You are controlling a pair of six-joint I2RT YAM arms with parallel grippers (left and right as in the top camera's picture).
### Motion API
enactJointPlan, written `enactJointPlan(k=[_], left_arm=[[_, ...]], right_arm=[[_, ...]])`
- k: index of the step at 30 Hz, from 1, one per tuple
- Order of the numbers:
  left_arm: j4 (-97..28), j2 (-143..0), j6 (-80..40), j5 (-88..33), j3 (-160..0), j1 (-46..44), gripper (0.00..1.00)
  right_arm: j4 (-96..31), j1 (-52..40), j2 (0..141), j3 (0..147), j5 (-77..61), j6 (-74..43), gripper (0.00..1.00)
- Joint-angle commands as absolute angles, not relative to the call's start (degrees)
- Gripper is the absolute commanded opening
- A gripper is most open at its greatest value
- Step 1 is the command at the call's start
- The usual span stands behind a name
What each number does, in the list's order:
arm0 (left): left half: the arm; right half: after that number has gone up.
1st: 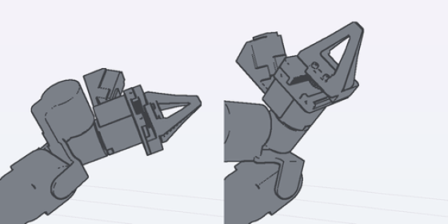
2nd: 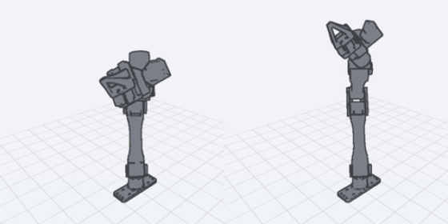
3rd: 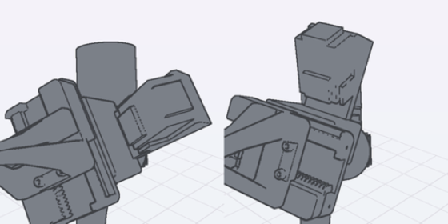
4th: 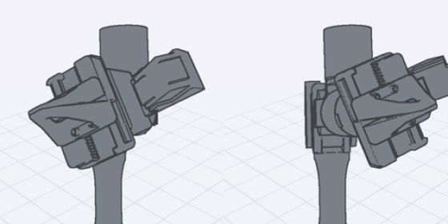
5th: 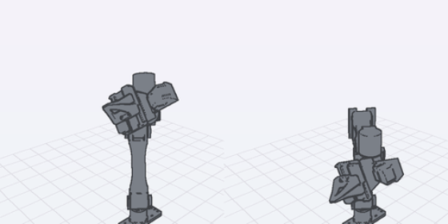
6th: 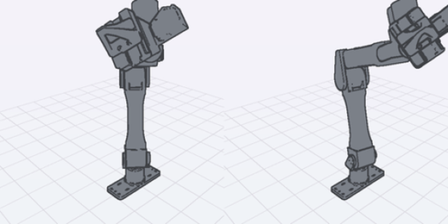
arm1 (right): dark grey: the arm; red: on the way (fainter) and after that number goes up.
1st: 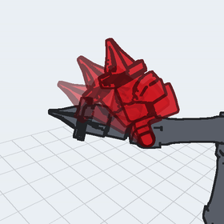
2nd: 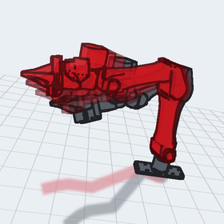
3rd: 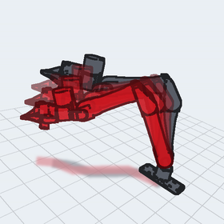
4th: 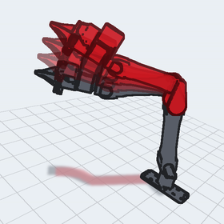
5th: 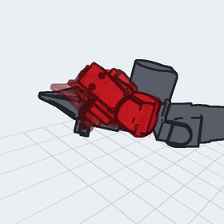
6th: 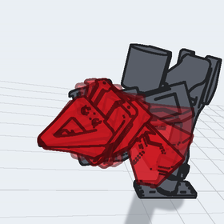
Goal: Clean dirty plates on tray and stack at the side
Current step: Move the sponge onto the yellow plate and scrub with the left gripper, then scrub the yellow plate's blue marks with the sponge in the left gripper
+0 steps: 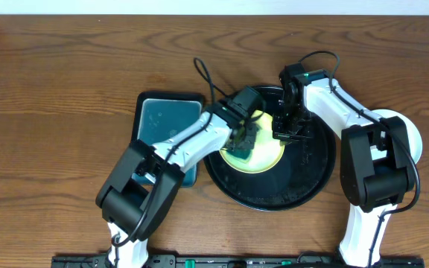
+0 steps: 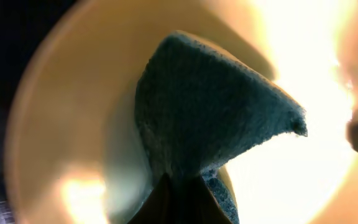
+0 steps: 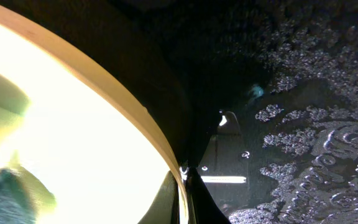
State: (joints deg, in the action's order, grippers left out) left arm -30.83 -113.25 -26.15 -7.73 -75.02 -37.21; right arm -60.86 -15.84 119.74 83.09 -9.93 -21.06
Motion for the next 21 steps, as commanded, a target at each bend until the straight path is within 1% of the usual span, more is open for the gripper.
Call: enactJointPlan(k=[1,5,9,13,21], left_arm=[[-33.43,-115.04,-24.75,-4.54,-72.79,-34.54,0.07],[-33.12,-110.74,-17.78,-14.52,-73.30,-34.83,0.08],[-30.59,-106.45,-12.27,-21.85,-73.32,-34.83,0.07],[-28.01,-105.49,-12.29,-21.82,-73.32,-34.83,0.07],[-24.49,-109.27,-16.03,-21.45,-73.28,-34.85,0.08]], right_arm=[[-60.66,-16.19,120.55,82.70,-4.71,-22.68,0.01],[-60.64,-16.19,120.55,82.70,-4.71,-22.65,0.01],[-60.64,-16.19,120.55,82.70,-4.71,-22.68,0.01],[-60.66,-16.19,120.55,82.70,-4.73,-22.68,0.01],[-60.64,-16.19,120.55,82.70,-4.73,-22.68,0.01]])
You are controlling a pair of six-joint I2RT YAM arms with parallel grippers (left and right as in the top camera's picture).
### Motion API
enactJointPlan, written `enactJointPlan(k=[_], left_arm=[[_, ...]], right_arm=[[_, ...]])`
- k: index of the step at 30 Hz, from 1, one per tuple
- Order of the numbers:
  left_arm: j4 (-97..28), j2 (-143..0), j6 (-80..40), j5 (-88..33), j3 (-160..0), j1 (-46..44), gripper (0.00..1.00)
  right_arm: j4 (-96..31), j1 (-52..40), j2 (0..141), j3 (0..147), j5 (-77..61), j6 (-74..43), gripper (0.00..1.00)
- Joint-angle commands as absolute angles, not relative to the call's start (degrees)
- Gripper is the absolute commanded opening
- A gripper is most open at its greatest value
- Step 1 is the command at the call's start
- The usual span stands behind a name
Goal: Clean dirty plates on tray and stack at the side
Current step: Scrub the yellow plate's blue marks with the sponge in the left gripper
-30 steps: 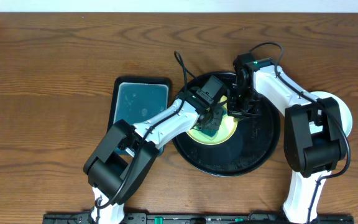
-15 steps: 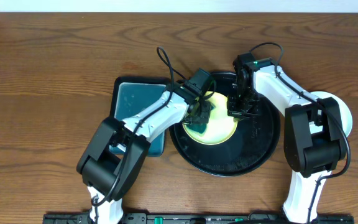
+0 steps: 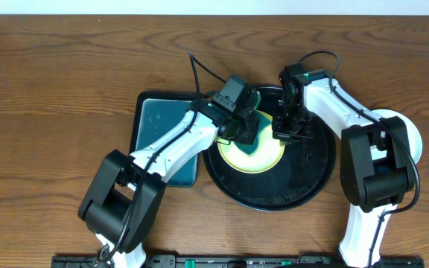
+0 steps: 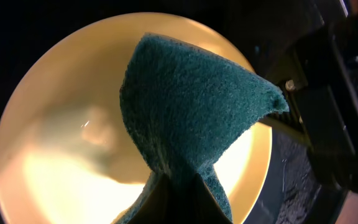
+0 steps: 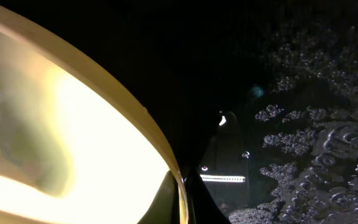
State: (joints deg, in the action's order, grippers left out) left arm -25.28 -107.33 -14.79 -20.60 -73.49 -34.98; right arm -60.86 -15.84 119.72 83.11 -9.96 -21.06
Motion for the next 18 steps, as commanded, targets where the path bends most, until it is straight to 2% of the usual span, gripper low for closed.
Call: enactJointPlan(k=[1,18], left_arm=[[-24.03,-109.84,-16.86,-21.45,-73.25,-34.85,0.08],[-26.09,-114.93,-17.85,-18.96,-72.93,-42.74,0.08]], right_arm=[[-60.64,-16.19,120.55,82.70,-4.73,-22.68,0.01],[-60.62,-16.19,120.55,82.70,-4.71,-22.65,0.01]])
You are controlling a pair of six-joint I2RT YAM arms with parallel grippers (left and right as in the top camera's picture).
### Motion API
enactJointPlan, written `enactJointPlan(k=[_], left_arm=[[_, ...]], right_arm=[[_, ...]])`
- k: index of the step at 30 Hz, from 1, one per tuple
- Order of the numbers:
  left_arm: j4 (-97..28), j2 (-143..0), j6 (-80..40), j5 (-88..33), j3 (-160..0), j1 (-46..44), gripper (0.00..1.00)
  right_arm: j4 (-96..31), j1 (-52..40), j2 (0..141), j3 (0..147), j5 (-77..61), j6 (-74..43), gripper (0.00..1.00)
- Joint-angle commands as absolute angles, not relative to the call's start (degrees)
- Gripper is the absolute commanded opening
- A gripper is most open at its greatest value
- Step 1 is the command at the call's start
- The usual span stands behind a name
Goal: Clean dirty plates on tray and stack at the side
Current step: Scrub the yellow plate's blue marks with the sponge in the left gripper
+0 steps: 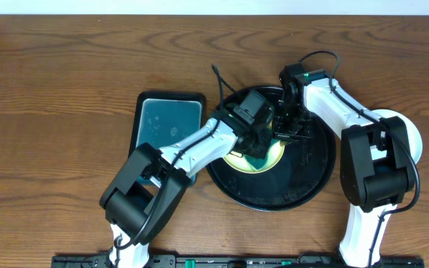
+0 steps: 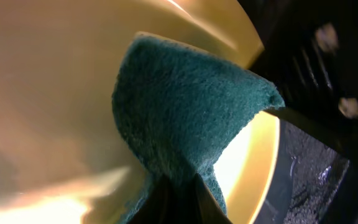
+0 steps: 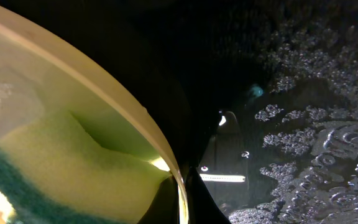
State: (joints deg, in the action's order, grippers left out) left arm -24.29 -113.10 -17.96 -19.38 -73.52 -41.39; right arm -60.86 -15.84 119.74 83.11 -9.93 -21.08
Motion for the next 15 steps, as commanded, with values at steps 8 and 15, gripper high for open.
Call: enactJointPlan(k=[8,15], left_arm=[[-26.83,-114.89,-18.44,-11.84,-72.93,-39.77,0.08],[-26.94,-114.89,-21.52,-8.21,-72.93,-34.57,0.08]], right_arm=[[-60.66,-16.19,120.55,82.70,-4.71,-22.65,0.01],[-60.66,-16.19,120.55,82.70,-4.71,-22.65,0.01]])
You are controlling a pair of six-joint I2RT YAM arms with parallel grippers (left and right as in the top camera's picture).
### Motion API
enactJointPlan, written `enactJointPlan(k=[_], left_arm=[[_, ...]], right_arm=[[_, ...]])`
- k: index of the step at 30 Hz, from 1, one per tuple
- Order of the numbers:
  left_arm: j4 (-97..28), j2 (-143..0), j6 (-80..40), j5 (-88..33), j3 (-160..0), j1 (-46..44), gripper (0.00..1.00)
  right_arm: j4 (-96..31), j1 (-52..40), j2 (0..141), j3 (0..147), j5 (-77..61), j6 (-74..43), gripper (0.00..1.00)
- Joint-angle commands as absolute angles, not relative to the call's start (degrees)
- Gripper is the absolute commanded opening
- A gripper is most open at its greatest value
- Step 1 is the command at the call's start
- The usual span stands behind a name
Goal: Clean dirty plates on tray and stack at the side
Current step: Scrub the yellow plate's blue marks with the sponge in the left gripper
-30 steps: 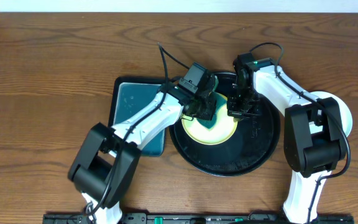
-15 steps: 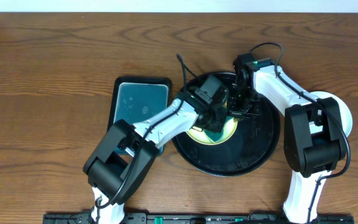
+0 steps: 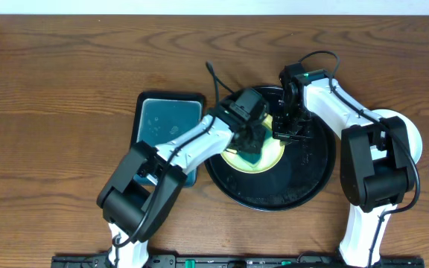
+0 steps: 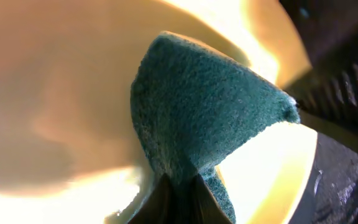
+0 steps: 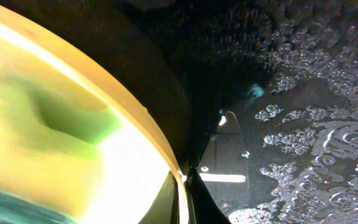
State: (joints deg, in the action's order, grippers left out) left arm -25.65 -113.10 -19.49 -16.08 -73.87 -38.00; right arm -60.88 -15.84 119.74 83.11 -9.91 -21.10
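A yellow plate [image 3: 268, 155] lies in the round black tray [image 3: 304, 182]. My left gripper [image 3: 252, 141] is shut on a green and yellow sponge [image 4: 210, 118], pressed onto the plate's inside [image 4: 61, 106]. My right gripper [image 3: 283, 132] is shut on the plate's right rim [image 5: 148, 140], one finger inside and one outside. The sponge's yellow side [image 5: 36, 155] shows through the right wrist view. The tray floor [image 5: 316, 155] is wet and foamy.
A dark rectangular basin of water [image 3: 162, 123] stands left of the round tray. A white plate [image 3: 414, 138] lies on the table at the far right, partly under my right arm. Bare wooden tabletop [image 3: 58, 97] stretches to the left.
My left gripper with the sponge has shifted slightly left and back on the plate. My right gripper holds the rim in the same spot.
My right gripper stayed shut on the plate's rim at every moment. My left gripper, shut on the sponge, was on the plate's left part, then raised over its middle, then at its right side by the rim, and now sits nearer the middle.
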Motion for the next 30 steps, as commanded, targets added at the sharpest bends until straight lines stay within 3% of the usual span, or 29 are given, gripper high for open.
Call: enactJointPlan(k=[1,14,19,26,30], left_arm=[[-27.03,-114.89,-22.02,-8.08,-72.93,-33.82,0.08],[-37.06,-114.89,-24.56,-8.12,-72.93,-31.09,0.08],[-40.29,-114.89,-31.07,-8.80,-72.93,-31.09,0.08],[-36.49,-114.89,-26.33,-21.78,-72.93,-32.80,0.08],[-34.83,-114.89,-25.39,-22.31,-72.93,-34.94,0.08]], right_arm=[[-60.66,-16.19,120.55,82.70,-4.71,-22.65,0.01],[-60.64,-16.19,120.55,82.70,-4.71,-22.65,0.01],[-60.64,-16.19,120.55,82.70,-4.71,-22.65,0.01],[-60.64,-16.19,120.55,82.70,-4.71,-22.65,0.01],[-60.64,-16.19,120.55,82.70,-4.71,-22.65,0.01]])
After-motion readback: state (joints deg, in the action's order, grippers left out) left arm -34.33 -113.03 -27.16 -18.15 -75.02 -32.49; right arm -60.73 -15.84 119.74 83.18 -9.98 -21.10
